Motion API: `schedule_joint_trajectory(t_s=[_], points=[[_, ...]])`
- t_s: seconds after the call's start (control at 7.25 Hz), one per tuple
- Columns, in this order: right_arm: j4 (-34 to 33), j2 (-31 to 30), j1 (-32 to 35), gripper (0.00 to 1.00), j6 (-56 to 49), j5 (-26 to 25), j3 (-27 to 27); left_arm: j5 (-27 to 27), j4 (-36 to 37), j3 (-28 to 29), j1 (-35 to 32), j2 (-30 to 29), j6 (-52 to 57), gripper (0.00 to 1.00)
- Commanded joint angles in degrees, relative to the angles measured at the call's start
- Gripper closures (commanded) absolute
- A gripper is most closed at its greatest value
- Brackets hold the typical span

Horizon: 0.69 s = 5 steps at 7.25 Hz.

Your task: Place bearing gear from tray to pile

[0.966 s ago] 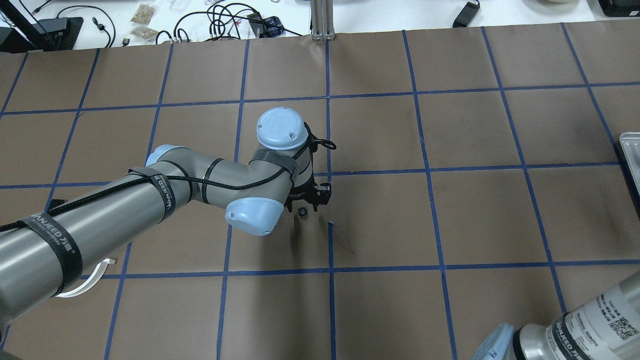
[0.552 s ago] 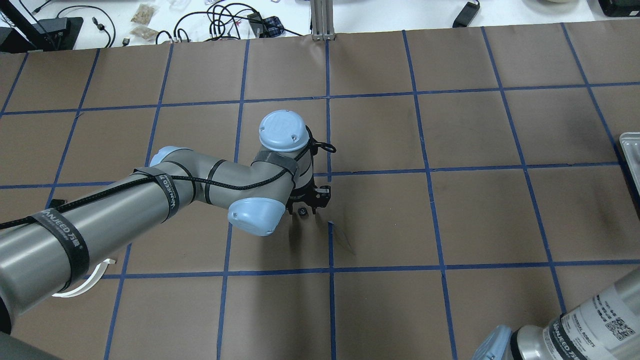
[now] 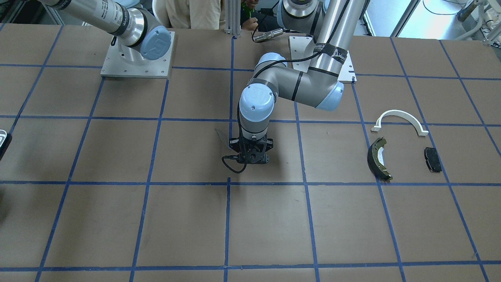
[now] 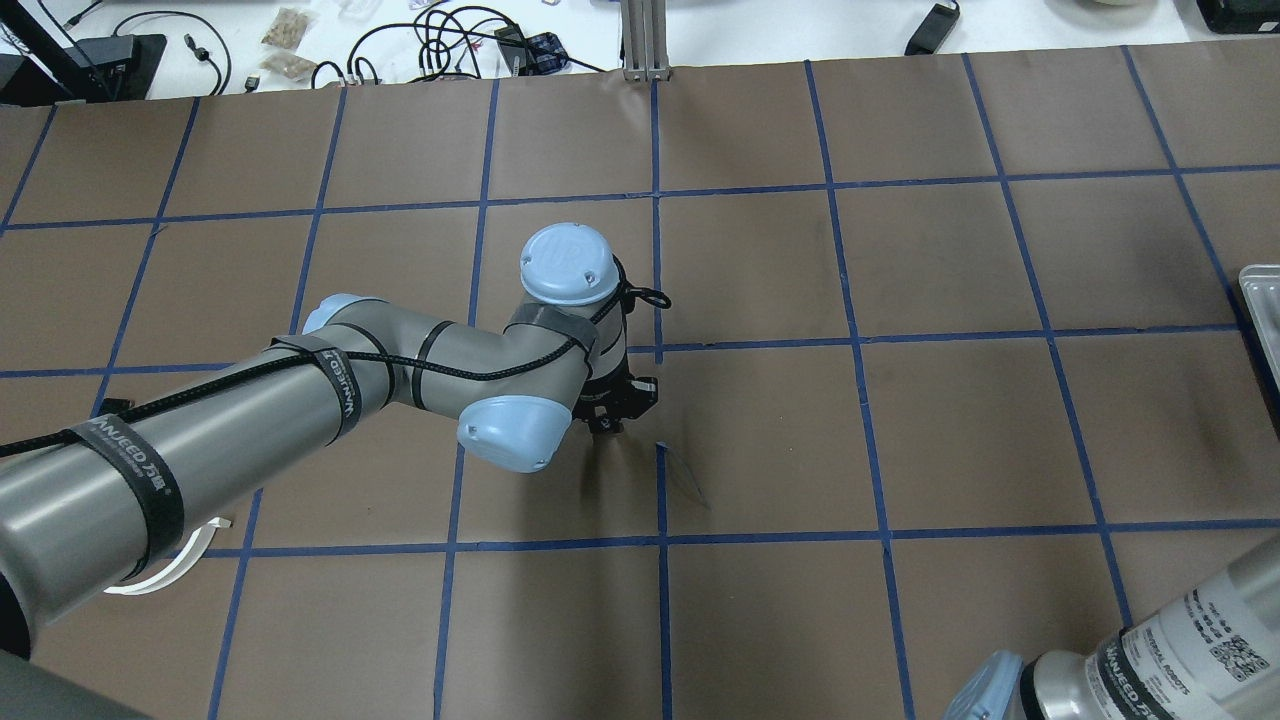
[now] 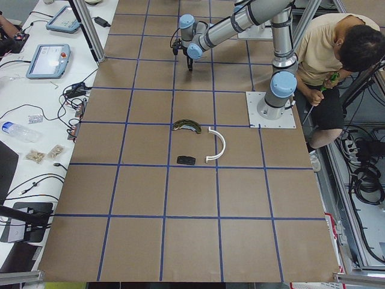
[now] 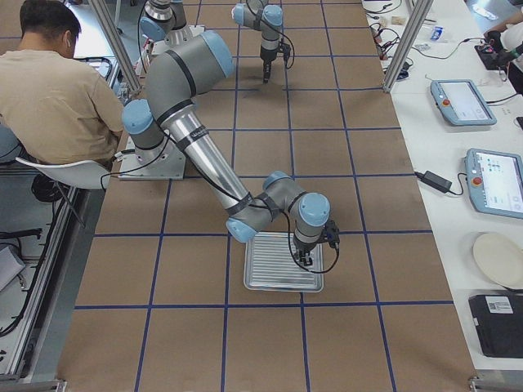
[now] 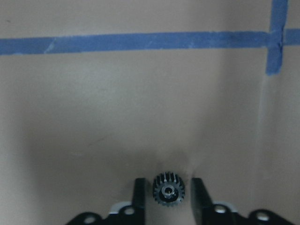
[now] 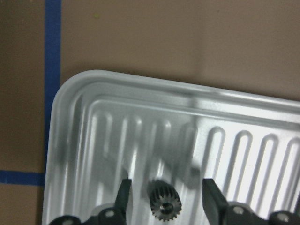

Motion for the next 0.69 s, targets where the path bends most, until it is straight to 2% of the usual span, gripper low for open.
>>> schedule_joint_trajectory(t_s=[0.0,0.14,0.55], points=[[0.5,-0.1,0.0,0.45,-0.1,-0.1,0.0,0.0,-0.1,0.9,0.5,0.5,0.8,1.00],[0.4,-0.1,0.0,0.58,-0.1,-0.1,0.0,0.2,-1.7,3.2,2.9,1.8,3.1,1.00],[0.3,0.1,0.0,0.77,-0.2,-0.1,0.0,1.7,-23.7,20.2,14.1,3.9,16.8,1.00]])
